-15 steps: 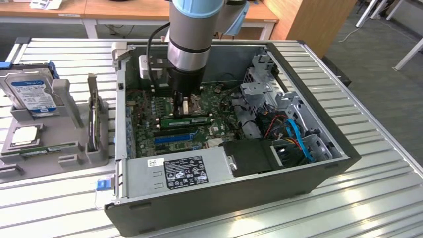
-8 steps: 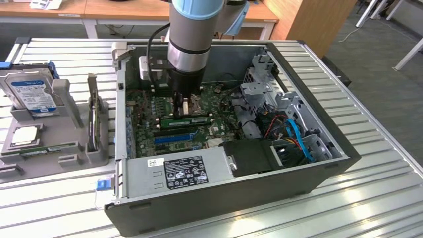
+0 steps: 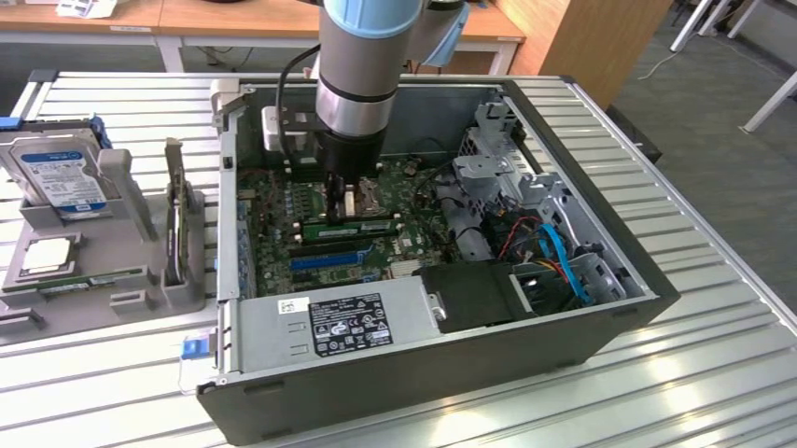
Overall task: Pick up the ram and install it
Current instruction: 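Press down the ram until it locks into place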
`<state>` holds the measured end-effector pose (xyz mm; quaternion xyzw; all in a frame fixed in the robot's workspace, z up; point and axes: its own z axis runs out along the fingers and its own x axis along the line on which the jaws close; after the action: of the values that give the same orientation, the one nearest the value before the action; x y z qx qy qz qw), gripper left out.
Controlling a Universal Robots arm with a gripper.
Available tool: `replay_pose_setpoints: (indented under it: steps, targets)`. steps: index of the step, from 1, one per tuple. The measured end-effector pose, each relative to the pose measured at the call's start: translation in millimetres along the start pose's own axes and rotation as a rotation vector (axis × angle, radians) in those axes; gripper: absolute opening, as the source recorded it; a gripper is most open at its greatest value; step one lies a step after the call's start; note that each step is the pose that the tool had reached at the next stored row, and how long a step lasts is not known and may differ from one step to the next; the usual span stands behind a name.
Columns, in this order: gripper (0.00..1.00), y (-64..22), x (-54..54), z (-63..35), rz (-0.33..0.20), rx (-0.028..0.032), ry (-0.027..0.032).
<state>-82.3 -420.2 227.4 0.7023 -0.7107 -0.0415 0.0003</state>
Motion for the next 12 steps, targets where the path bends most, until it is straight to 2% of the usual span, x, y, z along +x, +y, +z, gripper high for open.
replay_pose_setpoints:
  steps: [12]
  targets:
    - [0.10,-0.1,0.2,1.0,0.000,0.0000,-0.0001]
